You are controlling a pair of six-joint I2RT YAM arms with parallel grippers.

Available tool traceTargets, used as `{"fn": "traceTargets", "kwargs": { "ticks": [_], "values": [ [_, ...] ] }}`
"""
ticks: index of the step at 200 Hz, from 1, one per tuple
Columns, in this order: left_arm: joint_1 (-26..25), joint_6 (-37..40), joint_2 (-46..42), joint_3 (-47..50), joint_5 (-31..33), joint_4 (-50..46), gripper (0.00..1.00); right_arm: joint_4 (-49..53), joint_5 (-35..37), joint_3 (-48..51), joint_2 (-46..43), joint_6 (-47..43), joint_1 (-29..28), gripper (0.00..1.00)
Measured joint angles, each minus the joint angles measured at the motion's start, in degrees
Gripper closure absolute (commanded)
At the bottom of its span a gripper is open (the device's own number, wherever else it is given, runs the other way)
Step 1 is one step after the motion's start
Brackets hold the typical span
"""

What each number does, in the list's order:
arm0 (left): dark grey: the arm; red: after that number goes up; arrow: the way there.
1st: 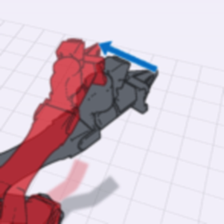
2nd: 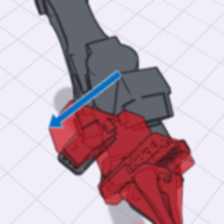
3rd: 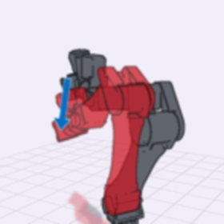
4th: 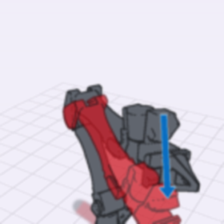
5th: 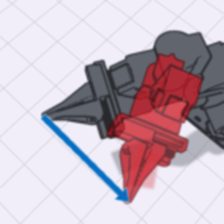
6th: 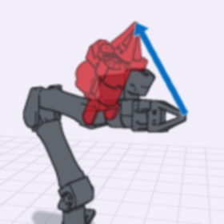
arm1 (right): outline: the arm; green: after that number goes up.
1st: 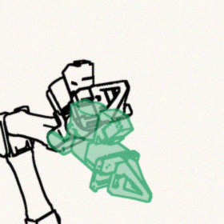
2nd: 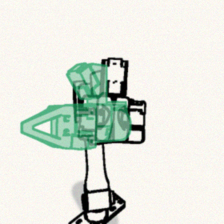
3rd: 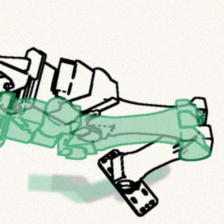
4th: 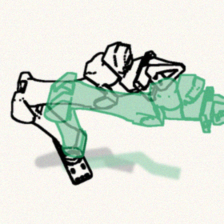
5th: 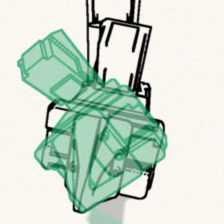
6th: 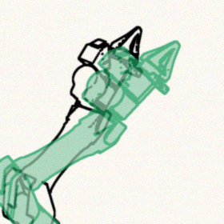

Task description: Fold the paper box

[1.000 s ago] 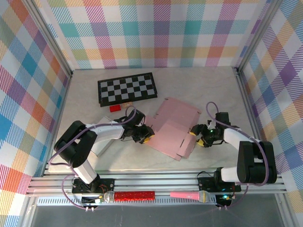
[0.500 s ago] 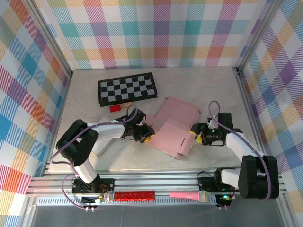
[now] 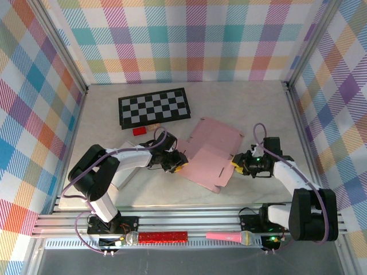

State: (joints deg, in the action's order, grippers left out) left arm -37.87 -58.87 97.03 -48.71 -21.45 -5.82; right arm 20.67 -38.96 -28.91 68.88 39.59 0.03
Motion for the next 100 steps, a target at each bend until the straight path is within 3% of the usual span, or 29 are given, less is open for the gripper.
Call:
{"fn": "traceTargets", "kwargs": {
  "ticks": [23, 52, 78, 100],
  "values": [
    [0.0, 0.0, 0.0, 0.0, 0.0, 0.0, 0.64, 0.0, 0.5, 0.0, 1.8, -0.1, -1.0, 0.81],
    [0.0, 0.2, 0.0, -0.1, 0.2, 0.0, 0.62, 0.0, 1.4, -0.2, 2.7, 0.3, -2.8, 1.0],
    [0.0, 0.3, -1.2, -0.3, 1.4, -0.2, 0.5, 1.7, 2.4, -2.1, 3.1, 1.9, -3.1, 1.0],
    [1.0, -2.6, -6.0, 1.4, 1.8, 2.1, 0.46, 3.4, 2.4, -6.8, 3.2, 5.4, -3.0, 1.0]
  ]
}}
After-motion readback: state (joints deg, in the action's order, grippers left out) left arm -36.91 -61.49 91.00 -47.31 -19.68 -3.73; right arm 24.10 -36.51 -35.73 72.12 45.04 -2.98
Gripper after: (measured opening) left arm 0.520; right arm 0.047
